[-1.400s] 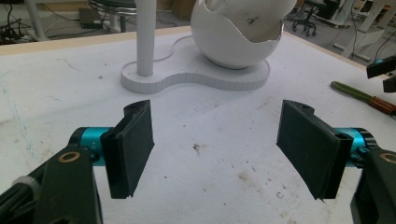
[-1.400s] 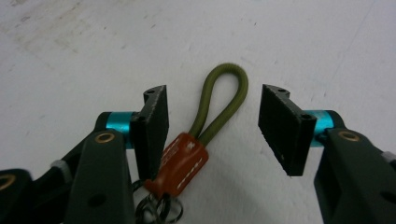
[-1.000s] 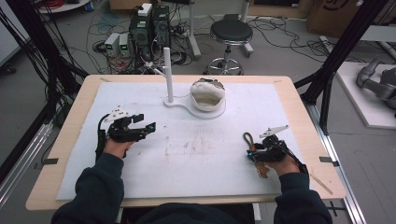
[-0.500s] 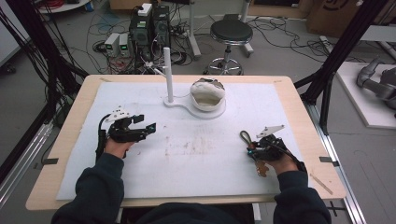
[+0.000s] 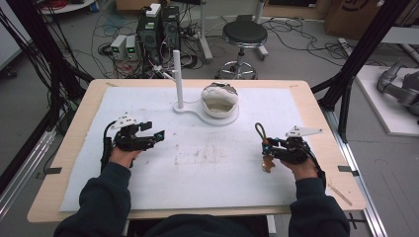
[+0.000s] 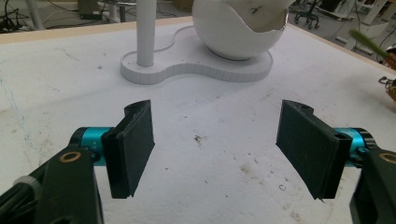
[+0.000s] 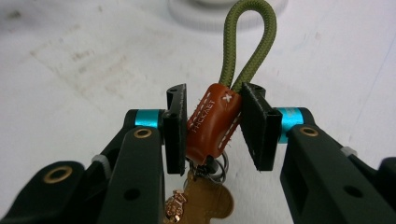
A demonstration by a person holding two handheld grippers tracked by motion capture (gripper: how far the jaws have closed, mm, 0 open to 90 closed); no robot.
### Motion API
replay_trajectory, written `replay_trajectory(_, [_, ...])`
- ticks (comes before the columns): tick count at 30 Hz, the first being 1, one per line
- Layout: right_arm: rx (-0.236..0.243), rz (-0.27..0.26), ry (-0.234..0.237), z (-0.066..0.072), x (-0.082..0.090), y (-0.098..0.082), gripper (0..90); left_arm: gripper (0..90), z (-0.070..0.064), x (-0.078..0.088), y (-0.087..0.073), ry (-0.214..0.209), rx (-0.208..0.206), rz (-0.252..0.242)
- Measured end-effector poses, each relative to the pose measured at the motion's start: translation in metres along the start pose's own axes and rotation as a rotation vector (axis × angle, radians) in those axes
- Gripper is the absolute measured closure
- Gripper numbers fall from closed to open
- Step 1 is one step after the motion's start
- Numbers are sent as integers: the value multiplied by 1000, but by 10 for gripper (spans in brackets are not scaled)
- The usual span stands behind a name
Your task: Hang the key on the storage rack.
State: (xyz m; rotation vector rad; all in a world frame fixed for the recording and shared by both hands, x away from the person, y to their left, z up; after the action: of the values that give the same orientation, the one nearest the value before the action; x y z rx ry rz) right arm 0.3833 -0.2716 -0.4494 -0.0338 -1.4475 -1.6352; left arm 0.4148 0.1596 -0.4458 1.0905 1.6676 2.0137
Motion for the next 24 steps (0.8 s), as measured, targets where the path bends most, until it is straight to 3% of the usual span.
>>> replay_trajectory(5, [24, -101, 17, 9, 7, 16, 645, 273, 0, 0, 0, 2, 1, 2])
replay_trajectory(6, [24, -101, 17, 9, 7, 16, 645, 273, 0, 0, 0, 2, 1, 2])
replay_trajectory(9, [49, -154, 37, 21, 8, 33, 645, 273, 0, 0, 0, 0, -2, 4])
replay_trajectory(16, [88, -196, 80, 41, 1, 61, 645, 273, -1, 0, 0, 0, 0, 3])
replay_trajectory(20, [147, -208, 102, 61, -12, 87, 645, 273, 0, 0, 0, 0, 1, 3])
replay_trajectory(24, [186, -202, 108, 73, -22, 102, 645, 273, 0, 0, 0, 1, 2, 0])
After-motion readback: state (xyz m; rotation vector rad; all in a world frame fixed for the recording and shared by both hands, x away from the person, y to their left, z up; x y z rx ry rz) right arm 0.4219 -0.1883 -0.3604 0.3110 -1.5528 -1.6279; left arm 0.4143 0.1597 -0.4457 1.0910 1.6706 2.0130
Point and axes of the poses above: each handheld gripper's, and its own axes: x roughly backward along the jaws, y roughly out of its top, z roughly to its left, the point moved 7 cm from there along -x, roughly forward along the jaws, and after that the axes turned 14 degrees about -x, right-handed, at the moved point
